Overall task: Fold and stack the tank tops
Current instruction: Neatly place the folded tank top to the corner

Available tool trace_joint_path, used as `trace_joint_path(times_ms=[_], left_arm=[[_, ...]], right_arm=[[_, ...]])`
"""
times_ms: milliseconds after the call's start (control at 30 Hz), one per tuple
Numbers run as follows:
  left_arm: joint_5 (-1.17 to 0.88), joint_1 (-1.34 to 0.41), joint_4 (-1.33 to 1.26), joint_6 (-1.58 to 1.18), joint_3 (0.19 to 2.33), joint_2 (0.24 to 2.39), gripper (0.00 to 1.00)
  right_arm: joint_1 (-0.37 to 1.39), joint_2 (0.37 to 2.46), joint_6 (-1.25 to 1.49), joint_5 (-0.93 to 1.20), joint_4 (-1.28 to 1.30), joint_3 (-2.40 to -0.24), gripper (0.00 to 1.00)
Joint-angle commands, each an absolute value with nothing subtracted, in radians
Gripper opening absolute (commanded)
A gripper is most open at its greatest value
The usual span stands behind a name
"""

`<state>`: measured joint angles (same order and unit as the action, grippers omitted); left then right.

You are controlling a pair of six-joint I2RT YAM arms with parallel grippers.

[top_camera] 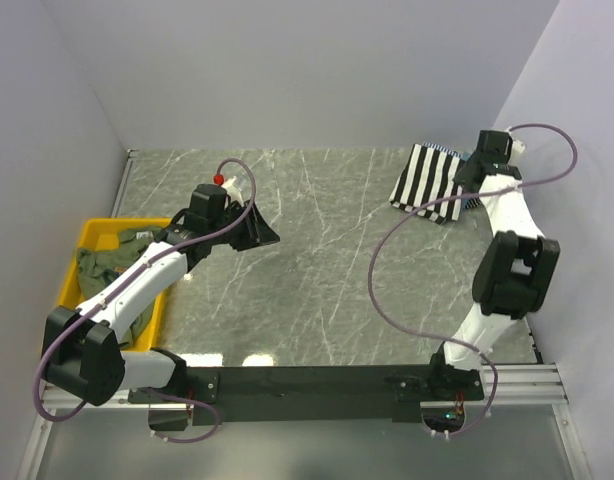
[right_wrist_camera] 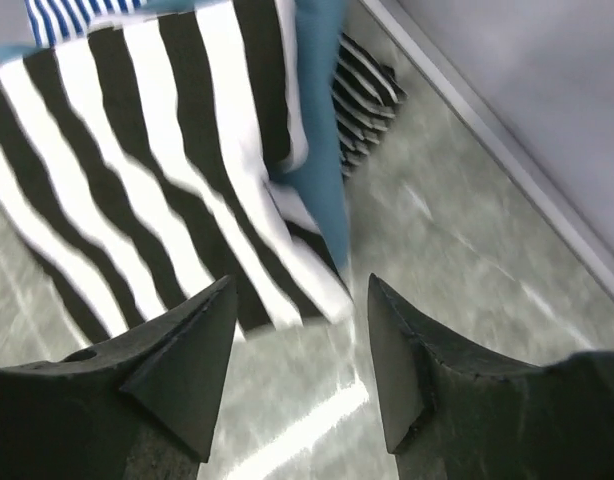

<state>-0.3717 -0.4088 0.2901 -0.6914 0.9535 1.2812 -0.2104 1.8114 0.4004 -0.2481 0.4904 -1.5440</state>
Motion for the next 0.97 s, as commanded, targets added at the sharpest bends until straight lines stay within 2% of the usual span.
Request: trace_joint_path(times_ms=[0,100,233,267,300,333,400,467,633,933], left_arm=[[-0.367,-0.405,0.262,-0.67,0.968,1.256,0.42],[-0.348,-0.405,0.256,-0.67,0.96,1.244,0.43],[-0.321,-0.403,0.267,-0.663,0.956,1.223,0.43],[-0.299,-0.403,0.273,-0.658,0.954,1.215,0.43],[-0.29,-0.403,0.281,-0.652,0.95,1.207,0.43],[-0.281,-0.403,0.284,-0.647,0.943,1.191,0.43],[-0.268,-0.403,0.291,-0.64,0.937,1.174,0.44],[-0.256,-0.403,0.298,-0.637,0.917,1.138,0.44],[-0.17,-0.403,0.319,-0.634,0.874,1.046,0.45],[-0.124,-0.403,0.357,-0.644,0.847,0.983,0.46]], right_arm=[[-0.21,1.637,0.463,-0.221,0.44,-1.395,0.62],[-0.152,1.475,0.476,-0.158,0.353,-1.211,0.64],[0.024,1.23,0.48,-0.164,0.281,-1.005,0.66],[0.047,1.189,0.5,-0.176,0.281,-0.942,0.71],[0.076,1.146,0.508,-0.167,0.269,-0.905,0.71],[0.122,1.061,0.512,-0.135,0.253,-0.838,0.81],[0.179,0.978,0.534,-0.126,0.235,-0.778,0.82],[0.257,0.87,0.546,-0.13,0.245,-0.717,0.88],[0.324,0.652,0.545,-0.147,0.291,-0.628,0.9],[0.324,0.583,0.491,-0.175,0.377,-0.643,0.93]])
